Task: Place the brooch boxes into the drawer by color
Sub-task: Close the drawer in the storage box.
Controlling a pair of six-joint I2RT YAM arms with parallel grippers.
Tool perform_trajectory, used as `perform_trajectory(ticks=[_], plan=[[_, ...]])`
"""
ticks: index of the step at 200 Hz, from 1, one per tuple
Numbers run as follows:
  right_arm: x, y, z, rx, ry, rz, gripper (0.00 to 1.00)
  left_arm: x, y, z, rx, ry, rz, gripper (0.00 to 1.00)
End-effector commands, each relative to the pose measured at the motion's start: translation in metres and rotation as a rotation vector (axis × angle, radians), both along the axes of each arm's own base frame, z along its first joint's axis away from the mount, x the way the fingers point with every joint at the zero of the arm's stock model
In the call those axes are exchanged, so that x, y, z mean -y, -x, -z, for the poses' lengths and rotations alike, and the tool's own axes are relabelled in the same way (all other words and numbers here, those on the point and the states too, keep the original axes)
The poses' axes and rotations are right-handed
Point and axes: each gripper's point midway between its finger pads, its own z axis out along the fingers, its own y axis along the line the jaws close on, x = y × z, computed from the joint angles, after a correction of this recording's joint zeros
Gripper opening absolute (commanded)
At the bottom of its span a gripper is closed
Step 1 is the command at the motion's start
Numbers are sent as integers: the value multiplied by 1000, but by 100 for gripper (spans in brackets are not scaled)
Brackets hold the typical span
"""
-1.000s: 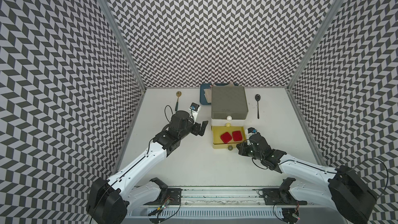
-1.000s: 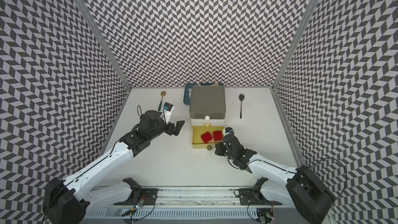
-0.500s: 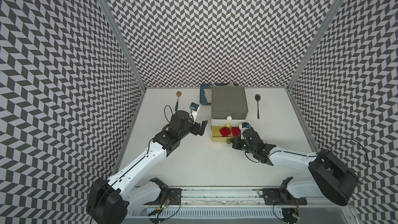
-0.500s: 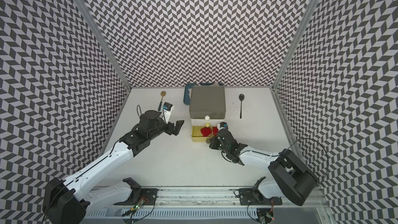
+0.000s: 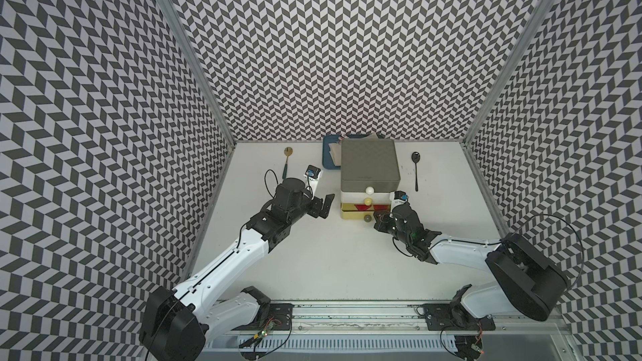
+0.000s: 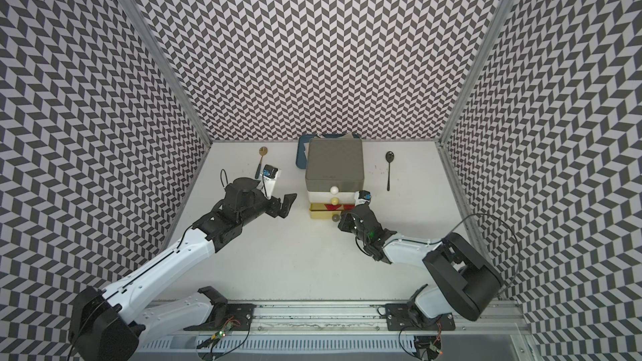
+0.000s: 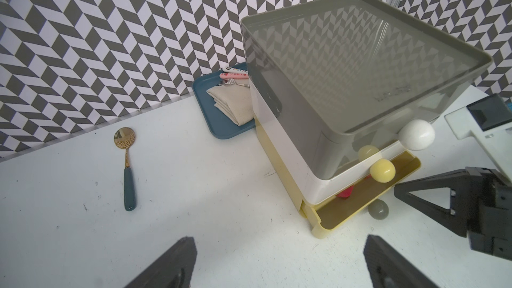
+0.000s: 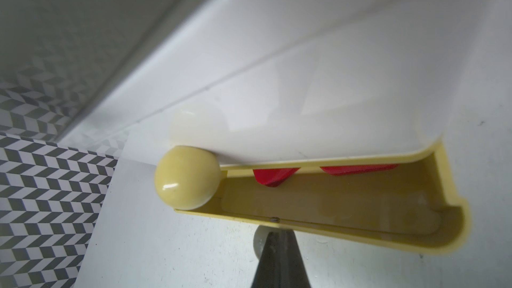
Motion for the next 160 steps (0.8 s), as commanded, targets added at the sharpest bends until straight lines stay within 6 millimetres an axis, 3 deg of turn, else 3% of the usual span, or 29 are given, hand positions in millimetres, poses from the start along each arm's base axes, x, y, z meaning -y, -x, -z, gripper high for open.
perform_trajectory(ticks=[1,20,44,58,80,96,136,160], plan=[[-3,-6,-28,84,-51,-6,0,-4,0,1,3,-11,-9,100],[6,6,-43,98,-66,-8,0,-2,2,1,-3,2,4,100],[40,21,-61,118,-91,54,4,0,3,0,-10,25,7,100],[64,28,-60,110,-130,85,5,0,3,1,-11,27,7,99],[93,32,-38,7,-177,106,4,1,1,0,-15,31,11,100],[92,33,-22,-63,-181,64,4,1,1,0,-17,37,14,100],[56,37,9,-211,-217,-155,0,0,1,3,-21,38,11,100],[53,34,14,-194,-249,-159,0,-1,0,3,-20,41,8,100]])
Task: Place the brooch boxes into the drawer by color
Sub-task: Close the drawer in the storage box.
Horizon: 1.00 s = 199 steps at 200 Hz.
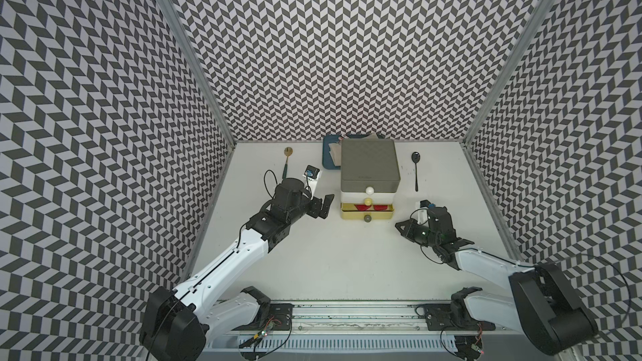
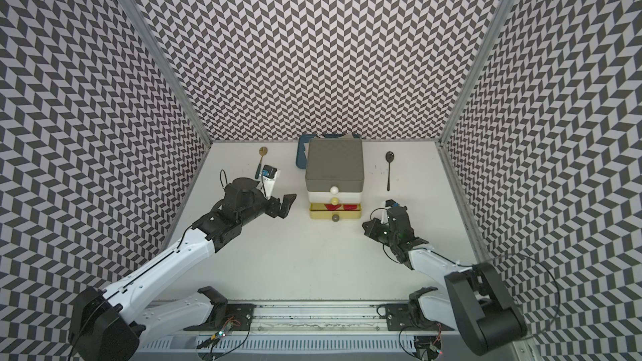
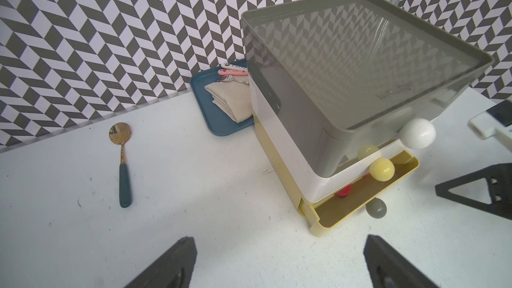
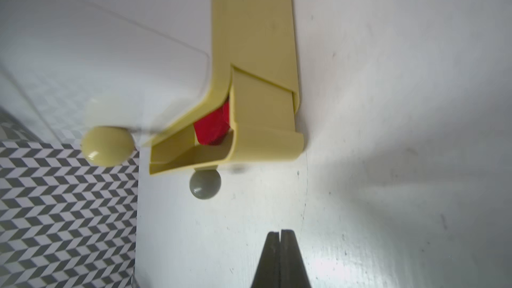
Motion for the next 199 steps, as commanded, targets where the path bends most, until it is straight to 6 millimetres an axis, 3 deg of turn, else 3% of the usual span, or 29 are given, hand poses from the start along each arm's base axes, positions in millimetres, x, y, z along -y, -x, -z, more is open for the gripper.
perform_trajectory(ticks=[1,85,147,199], plan=[[-18,-7,-21,96,-89,-84,0,0,-1,-1,0,22,-1,100],[-19,-46,-8,115,-135,-17,0,-2,-5,3,-6,-3,-10,100],[-23,-69,-16,175,-139,-5,0,-3,-10,4,-9,2,-12,100],[-26,-89,-12,180,-129,8,0,-8,-11,4,-10,1,-23,100]])
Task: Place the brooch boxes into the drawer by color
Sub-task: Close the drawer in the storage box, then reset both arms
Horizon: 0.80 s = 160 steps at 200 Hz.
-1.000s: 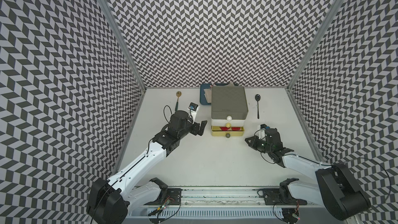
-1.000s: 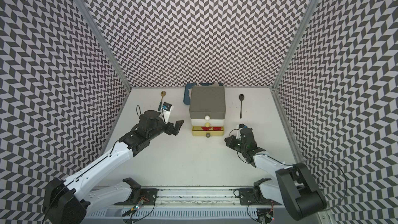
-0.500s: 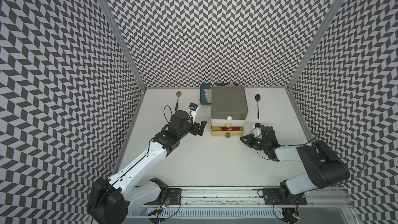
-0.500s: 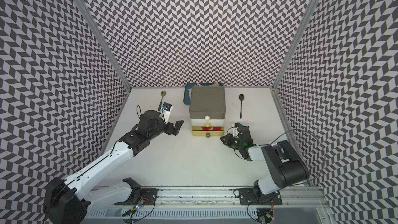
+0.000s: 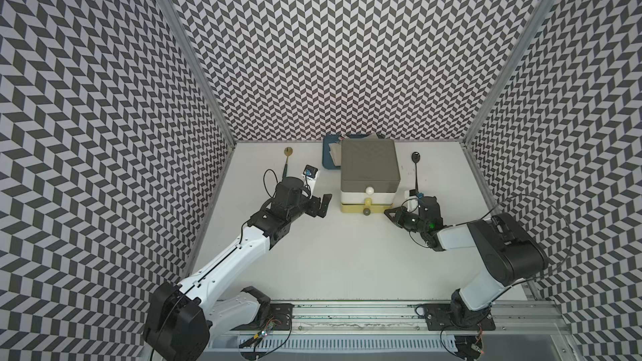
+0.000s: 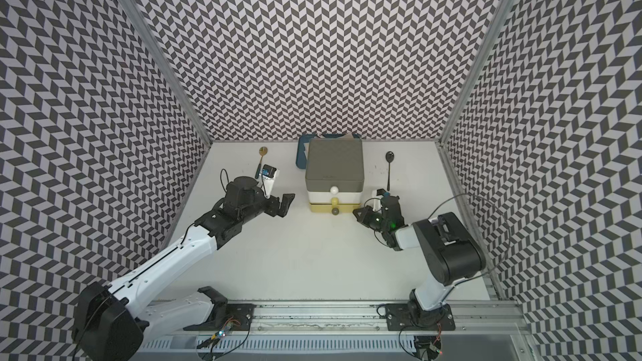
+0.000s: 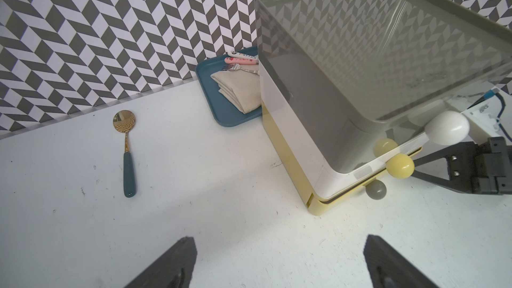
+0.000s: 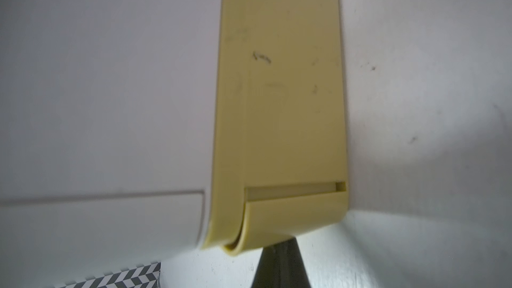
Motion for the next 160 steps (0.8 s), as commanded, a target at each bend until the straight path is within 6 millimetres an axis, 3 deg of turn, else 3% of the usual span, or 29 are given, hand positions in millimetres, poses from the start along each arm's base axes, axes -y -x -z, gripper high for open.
perform_trajectory(ticks=[1,52,62,93,106,137,160], plan=[[-1,-20,-15,83,-12,22,0,0,-3,-7,18,16,6,100],[3,-25,-16,102,10,31,1,-4,-5,-8,18,18,-9,100],[2,-19,-20,108,4,18,10,-6,-6,-10,19,29,-20,100],[9,7,-43,157,38,-2,60,-25,-17,-31,49,109,-104,100],[17,17,-54,179,83,3,79,-46,-30,-40,67,152,-218,100],[39,40,-83,255,195,37,94,-101,-58,-51,111,205,-460,100],[67,47,-111,340,272,168,100,-128,-64,-54,208,232,-526,100]])
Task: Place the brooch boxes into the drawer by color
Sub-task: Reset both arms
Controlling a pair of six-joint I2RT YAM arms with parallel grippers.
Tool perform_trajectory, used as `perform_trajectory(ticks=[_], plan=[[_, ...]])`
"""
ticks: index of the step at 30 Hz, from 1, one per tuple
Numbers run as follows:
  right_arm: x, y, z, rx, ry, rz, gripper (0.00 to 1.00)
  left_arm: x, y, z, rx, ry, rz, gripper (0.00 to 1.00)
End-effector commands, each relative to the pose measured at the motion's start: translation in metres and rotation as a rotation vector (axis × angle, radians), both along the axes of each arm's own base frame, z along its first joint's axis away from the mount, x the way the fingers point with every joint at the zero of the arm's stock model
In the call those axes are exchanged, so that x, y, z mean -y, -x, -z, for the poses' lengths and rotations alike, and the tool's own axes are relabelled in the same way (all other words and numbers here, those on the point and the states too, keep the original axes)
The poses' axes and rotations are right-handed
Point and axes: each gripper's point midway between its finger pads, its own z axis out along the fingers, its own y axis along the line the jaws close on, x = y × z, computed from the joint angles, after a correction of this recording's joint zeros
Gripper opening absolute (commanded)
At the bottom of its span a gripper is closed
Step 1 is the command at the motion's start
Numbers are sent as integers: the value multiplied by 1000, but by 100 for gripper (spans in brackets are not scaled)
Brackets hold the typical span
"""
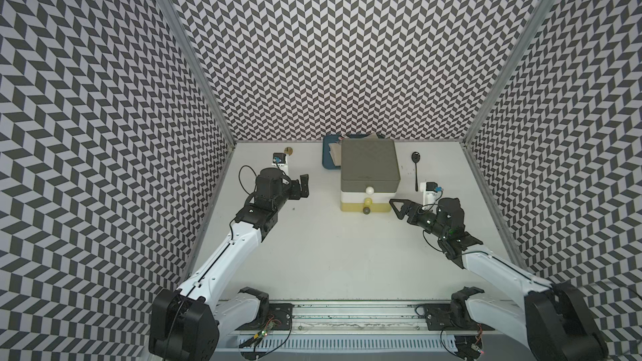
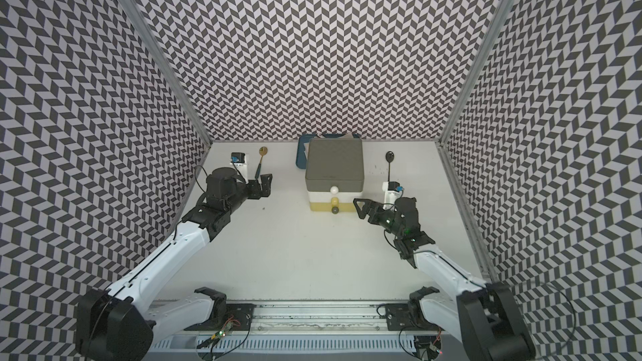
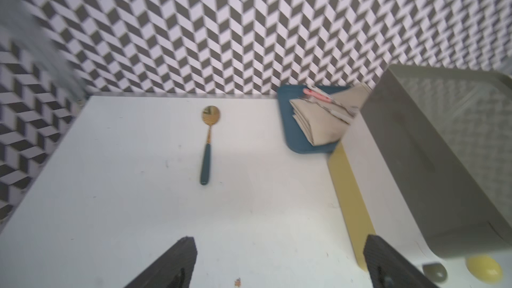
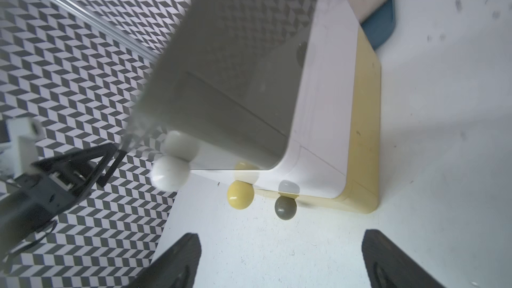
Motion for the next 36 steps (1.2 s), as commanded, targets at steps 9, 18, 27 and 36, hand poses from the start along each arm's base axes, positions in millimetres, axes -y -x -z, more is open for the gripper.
perform_trajectory(ticks=[9,18,27,36], plan=[[109,-6,-57,130,269,522,99,-91,8,20,338,-113,-354,100],[154,-21,-112,495,528,732,99,-108,17,62,384,-175,-393,100],[178,-53,-40,452,576,676,99,-98,17,90,404,-161,-311,100],[156,-48,-8,535,556,539,98,-101,-3,100,337,-137,-270,100]])
